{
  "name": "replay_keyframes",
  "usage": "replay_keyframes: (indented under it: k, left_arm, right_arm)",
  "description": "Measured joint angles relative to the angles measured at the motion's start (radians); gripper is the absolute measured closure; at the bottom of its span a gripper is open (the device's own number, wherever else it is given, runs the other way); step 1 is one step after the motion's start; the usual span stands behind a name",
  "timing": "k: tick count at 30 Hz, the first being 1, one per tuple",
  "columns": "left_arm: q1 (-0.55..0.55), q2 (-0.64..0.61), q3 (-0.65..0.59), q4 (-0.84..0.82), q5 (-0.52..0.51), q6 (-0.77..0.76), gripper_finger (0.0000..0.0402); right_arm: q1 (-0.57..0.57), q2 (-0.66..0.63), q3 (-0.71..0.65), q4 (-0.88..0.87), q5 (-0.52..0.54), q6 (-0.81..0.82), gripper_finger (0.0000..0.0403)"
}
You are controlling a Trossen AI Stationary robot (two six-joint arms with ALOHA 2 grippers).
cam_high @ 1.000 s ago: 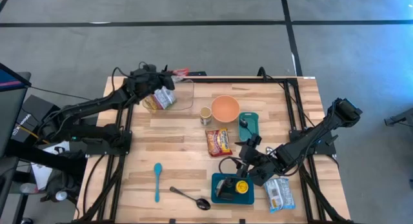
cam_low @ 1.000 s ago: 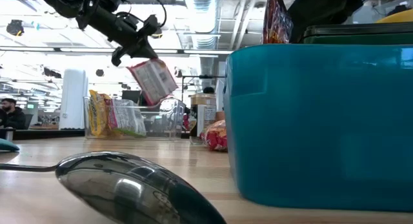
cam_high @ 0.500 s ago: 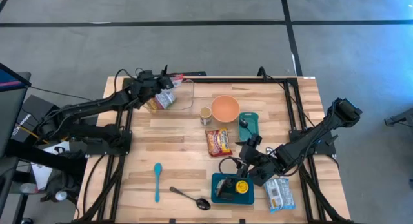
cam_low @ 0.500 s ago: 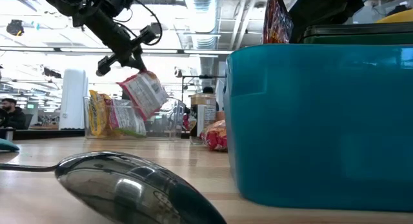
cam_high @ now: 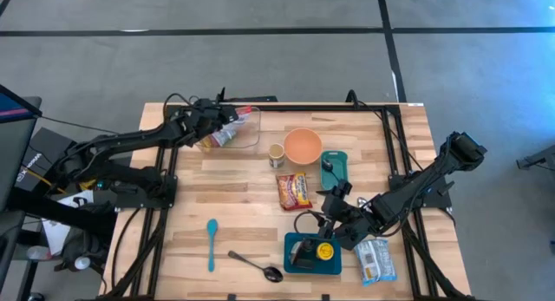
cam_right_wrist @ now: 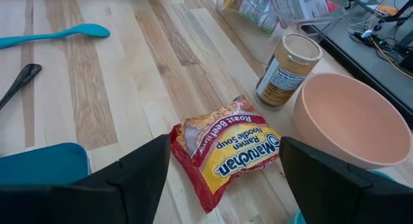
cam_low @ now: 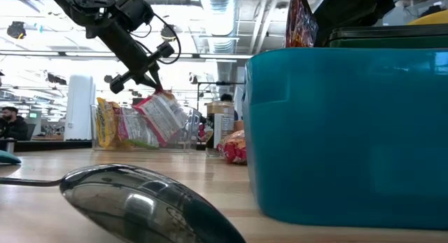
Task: Pick & Place Food Item
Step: Put the orange noodle pack into the transparent bin
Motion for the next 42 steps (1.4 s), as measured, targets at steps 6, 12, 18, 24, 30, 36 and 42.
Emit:
replay_keyframes:
  k: [6,12,18,24,30,36,42]
  left_arm:
    - [-0.014,0.000,0.000,-0.026,-0.031,-0.047,0.0401]
    - [-0.053,0.000,0.000,-0.059,-0.107,-0.121,0.0401]
    - [-0.102,0.000,0.000,-0.099,-0.198,-0.180,0.0401]
    - [-0.113,0.000,0.000,-0.108,-0.203,-0.180,0.0401]
    - [-0.131,0.000,0.000,-0.108,-0.204,-0.180,0.0401]
    - [-0.152,0.000,-0.001,-0.112,-0.204,-0.236,0.0401]
    - [-0.155,0.000,-0.030,-0.110,-0.208,-0.253,0.0401]
  right_arm:
    - [0.000,0.000,0.000,0.000,0.000,0.000,0.0117]
    - [0.000,0.000,0.000,0.000,0.000,0.000,0.0117]
    - [0.000,0.000,0.000,0.000,0.000,0.000,0.0117]
    - [0.000,0.000,0.000,0.000,0.000,0.000,0.0117]
    - [0.001,0.000,0.000,0.000,0.000,0.000,0.0117]
    - [0.002,0.000,0.000,0.000,-0.001,0.000,0.0117]
    - [0.002,0.000,0.000,0.000,-0.002,0.000,0.0117]
